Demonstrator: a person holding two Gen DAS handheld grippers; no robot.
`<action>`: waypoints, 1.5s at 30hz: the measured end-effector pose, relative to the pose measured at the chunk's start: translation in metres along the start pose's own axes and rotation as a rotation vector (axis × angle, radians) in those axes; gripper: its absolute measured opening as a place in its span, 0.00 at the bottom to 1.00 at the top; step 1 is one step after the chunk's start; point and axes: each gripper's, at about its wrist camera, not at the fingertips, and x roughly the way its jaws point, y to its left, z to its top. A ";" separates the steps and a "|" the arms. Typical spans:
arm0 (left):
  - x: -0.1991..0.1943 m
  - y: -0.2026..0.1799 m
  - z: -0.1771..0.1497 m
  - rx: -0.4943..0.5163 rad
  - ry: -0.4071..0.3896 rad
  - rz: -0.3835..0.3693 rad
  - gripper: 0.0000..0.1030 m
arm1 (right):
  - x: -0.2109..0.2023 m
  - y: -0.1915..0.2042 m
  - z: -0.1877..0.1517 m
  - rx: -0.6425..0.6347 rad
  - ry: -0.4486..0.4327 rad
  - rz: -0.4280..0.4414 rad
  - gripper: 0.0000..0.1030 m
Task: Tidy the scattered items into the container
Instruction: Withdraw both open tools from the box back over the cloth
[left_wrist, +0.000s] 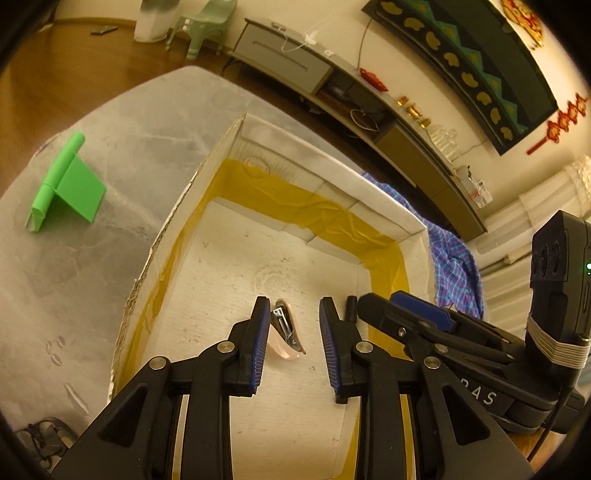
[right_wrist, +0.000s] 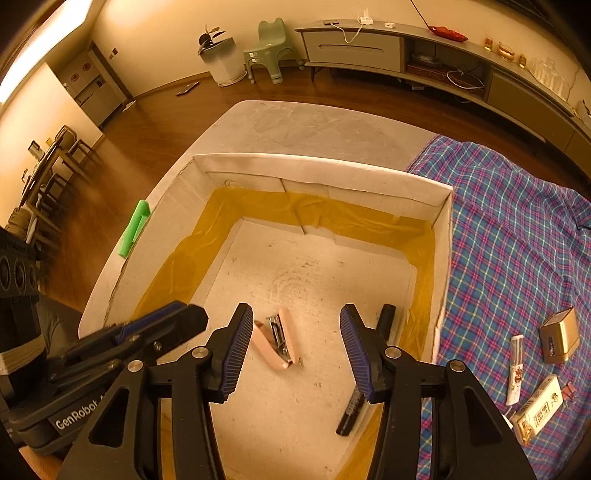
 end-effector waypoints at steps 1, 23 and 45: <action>-0.002 -0.001 -0.001 0.008 -0.007 0.005 0.28 | -0.003 0.001 -0.002 -0.008 -0.001 -0.001 0.50; -0.042 -0.024 -0.020 0.164 -0.224 0.055 0.29 | -0.050 0.041 -0.055 -0.266 -0.122 -0.051 0.45; -0.088 -0.068 -0.056 0.321 -0.344 0.071 0.29 | -0.099 0.032 -0.117 -0.290 -0.261 0.030 0.39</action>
